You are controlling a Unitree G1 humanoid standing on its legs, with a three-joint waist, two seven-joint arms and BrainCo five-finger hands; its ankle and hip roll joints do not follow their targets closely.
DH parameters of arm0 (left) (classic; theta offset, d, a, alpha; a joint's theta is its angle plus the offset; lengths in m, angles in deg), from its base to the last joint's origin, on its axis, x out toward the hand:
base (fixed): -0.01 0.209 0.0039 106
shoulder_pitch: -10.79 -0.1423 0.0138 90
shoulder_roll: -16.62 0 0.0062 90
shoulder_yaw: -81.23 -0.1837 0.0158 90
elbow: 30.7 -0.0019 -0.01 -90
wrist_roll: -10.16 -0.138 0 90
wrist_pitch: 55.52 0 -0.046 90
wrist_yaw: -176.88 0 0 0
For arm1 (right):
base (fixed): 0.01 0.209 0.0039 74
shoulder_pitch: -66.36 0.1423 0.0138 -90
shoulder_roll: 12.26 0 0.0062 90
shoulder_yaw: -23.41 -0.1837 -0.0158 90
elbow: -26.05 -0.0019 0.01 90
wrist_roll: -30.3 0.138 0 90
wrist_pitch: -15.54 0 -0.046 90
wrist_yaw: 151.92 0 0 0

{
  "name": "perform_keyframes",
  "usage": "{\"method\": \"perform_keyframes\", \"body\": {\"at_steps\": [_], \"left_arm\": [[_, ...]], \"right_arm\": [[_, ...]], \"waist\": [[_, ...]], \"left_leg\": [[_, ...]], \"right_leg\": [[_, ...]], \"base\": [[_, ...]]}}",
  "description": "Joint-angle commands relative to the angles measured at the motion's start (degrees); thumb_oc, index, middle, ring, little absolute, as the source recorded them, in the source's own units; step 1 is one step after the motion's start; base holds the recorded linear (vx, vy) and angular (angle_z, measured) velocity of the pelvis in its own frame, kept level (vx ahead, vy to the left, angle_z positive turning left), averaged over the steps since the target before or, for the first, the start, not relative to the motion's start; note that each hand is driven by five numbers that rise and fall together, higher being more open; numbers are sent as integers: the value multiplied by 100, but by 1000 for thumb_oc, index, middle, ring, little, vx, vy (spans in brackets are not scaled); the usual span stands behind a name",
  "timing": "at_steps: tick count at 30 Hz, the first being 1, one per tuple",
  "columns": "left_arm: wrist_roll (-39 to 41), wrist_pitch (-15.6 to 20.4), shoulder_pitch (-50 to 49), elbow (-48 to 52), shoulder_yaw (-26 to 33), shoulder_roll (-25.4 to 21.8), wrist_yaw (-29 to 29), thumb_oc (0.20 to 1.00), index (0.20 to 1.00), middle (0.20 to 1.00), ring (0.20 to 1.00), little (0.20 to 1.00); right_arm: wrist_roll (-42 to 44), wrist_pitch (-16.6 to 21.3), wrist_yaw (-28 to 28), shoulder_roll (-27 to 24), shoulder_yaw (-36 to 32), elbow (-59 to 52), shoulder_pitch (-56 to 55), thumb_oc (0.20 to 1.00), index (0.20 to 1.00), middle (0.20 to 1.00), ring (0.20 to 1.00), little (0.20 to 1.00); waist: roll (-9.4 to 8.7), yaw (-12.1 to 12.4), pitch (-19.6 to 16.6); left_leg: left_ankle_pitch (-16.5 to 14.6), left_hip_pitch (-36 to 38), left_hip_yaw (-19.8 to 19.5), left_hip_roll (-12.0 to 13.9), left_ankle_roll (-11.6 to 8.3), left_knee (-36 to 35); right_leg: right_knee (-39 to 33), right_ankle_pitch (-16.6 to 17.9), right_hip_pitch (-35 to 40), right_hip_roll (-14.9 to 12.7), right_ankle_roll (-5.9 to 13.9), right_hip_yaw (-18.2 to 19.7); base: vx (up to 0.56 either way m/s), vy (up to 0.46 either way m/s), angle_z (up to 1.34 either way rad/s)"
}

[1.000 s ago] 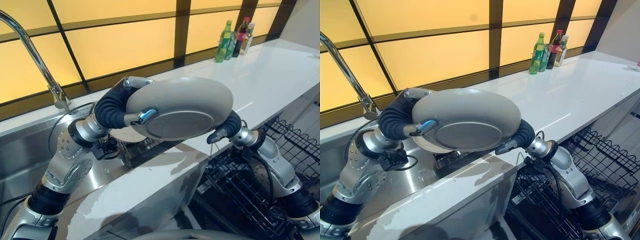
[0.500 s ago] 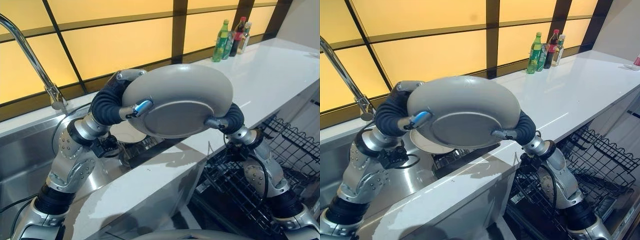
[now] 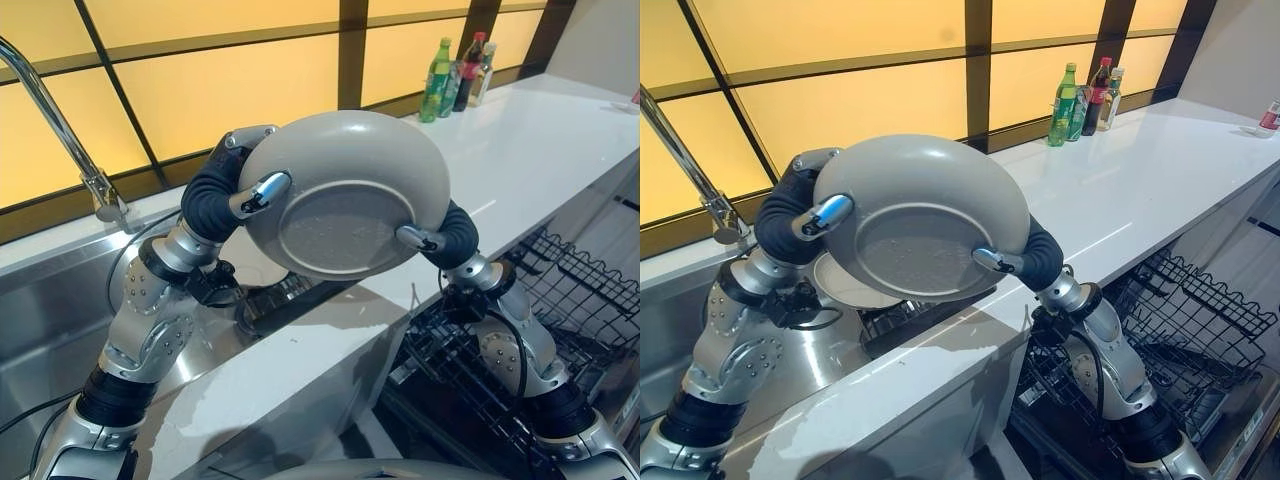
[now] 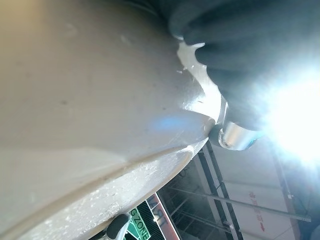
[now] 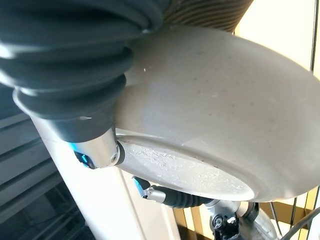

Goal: Pick up plates and place into dishwasher.

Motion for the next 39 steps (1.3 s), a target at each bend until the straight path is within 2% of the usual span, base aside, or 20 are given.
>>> {"method": "perform_keyframes", "body": {"at_steps": [1,2,8,12,15,20,29,37,39], "left_arm": [[-437,75,498,-5,-337,51,141,551,551,551,551,551],[-458,77,481,-22,-298,41,232,1000,1000,1000,1000,1000],[-513,357,323,-243,170,-3,1047,1000,1000,1000,1000,1000],[-626,497,199,-385,664,83,1544,1000,1000,1000,1000,1000],[-736,586,50,-358,1001,104,1744,1000,1000,1000,1000,1000],[-705,731,-195,-284,1494,71,1739,1000,1000,1000,1000,1000],[-603,579,-488,-349,1963,-27,1569,1000,1000,1000,1000,1000],[-664,242,-682,-531,2284,-113,1836,1000,1000,1000,1000,1000],[-681,219,-652,-597,2264,-136,2065,1000,1000,1000,1000,1000]], "right_arm": [[-713,-43,-681,43,273,-358,337,200,200,200,200,200],[-874,-20,-844,7,207,-326,309,200,200,200,200,200],[-1829,148,-1551,-330,-353,-161,147,200,200,200,200,200],[-2389,80,-1916,-497,-924,-83,60,200,200,200,200,200],[-2654,-7,-2113,-680,-1372,-102,-130,200,200,200,200,200],[-3089,-11,-2361,-920,-2099,-9,-585,200,200,200,200,200],[-3579,24,-3061,-914,-3051,223,-1275,200,200,200,200,200],[-4161,-482,-3428,-802,-3472,488,-1967,200,200,200,200,200],[-4154,-544,-3496,-834,-3488,593,-2070,200,200,200,200,200]], "waist": [[-104,-105,-165],[-103,-117,-164],[-114,-185,-186],[-121,-242,-217],[-122,-284,-232],[-123,-373,-250],[-108,-591,-204],[-63,-879,-110],[-16,-965,2]], "left_leg": [[-80,-444,-207,-33,95,155],[-78,-437,-198,-27,94,146],[-53,-426,-149,5,75,100],[-15,-480,-100,30,53,119],[-11,-484,-84,43,38,111],[-5,-484,-45,69,11,83],[-22,-466,86,97,9,48],[-107,-426,330,116,22,19],[-111,-453,366,116,30,26]], "right_leg": [[494,-986,485,-151,260,-204],[504,-992,481,-146,255,-202],[500,-997,469,-106,229,-168],[502,-949,404,-84,204,-128],[503,-949,386,-67,194,-102],[488,-946,359,-34,185,-49],[516,-925,268,24,203,113],[519,-897,145,3,289,336],[553,-884,50,-14,307,408]], "base": [[0,0,0],[0,0,0],[-6,-2,0],[-18,-4,0],[0,0,0],[1,-3,-7],[0,-21,-7],[25,-61,-9],[-39,-58,-21]]}}
